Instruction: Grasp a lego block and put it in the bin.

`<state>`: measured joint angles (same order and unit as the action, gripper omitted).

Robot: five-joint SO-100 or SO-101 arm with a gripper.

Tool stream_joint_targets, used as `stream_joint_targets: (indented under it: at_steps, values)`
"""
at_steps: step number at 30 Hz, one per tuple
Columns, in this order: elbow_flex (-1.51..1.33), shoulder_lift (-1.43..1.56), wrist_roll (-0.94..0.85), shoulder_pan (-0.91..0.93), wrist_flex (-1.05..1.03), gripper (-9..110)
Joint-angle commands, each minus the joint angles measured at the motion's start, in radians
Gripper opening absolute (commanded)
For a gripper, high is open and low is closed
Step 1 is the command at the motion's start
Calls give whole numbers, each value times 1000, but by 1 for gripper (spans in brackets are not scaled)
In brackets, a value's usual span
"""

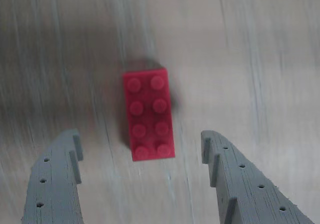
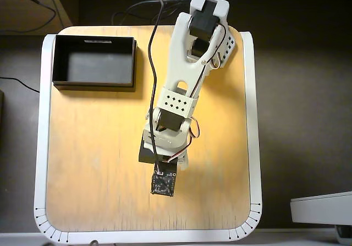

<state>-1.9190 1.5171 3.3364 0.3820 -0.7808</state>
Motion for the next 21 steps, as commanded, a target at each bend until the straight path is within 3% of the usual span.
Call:
stream_joint_targets:
  at_steps: [1, 21]
  values:
    - [141, 6, -9, -5, 40, 25]
    - [143, -66, -18, 3, 89, 24]
